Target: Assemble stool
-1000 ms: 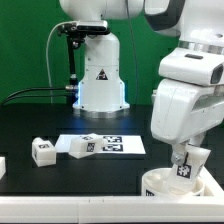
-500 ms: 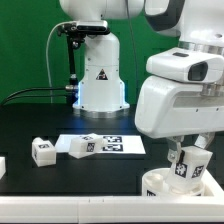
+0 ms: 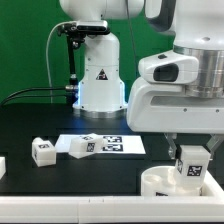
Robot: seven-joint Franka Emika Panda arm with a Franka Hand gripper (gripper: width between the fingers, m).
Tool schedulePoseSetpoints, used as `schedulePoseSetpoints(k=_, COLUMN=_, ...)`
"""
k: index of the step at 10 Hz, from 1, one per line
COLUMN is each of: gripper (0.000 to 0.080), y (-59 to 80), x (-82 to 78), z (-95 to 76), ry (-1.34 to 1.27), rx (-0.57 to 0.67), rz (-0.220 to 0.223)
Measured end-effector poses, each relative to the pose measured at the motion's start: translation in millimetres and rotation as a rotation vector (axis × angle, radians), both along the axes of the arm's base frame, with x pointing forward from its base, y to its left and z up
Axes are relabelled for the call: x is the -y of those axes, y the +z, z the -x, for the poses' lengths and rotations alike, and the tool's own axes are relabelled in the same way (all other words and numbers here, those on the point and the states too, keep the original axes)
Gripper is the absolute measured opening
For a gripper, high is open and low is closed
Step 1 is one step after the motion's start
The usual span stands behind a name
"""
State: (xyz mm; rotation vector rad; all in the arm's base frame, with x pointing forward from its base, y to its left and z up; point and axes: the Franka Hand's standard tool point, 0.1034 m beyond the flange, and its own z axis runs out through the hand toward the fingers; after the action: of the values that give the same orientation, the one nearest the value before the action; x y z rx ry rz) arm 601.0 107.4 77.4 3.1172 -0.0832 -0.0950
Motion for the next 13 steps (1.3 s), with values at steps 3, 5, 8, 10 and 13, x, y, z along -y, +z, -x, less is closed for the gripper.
schedulePoseSetpoints(k=3, gripper=0.0336, y=0.2, x=-1.0, z=1.6, ry=-0.440, rx=-0.017, rz=-0.036)
schedulePoseSetpoints(k=5, gripper=0.0336, y=-1.2, x=-6.4, z=4.8, ry=-0.657, rx=-0.043, rz=-0.052)
schedulePoseSetpoints(k=8, gripper=0.0336, y=-1.1, x=-11.6, z=6.0, ry=-0.821, rx=-0.055, rz=-0.039)
schedulePoseSetpoints(k=10, gripper=0.0336, y=-2.3, x=-8.7, z=4.7, ry=-1.080, rx=-0.061, rz=-0.066)
schedulePoseSetpoints(k=13, gripper=0.0336, y=-5.4, x=-11.1, z=5.1, ry=-1.506, rx=-0.081, rz=-0.111)
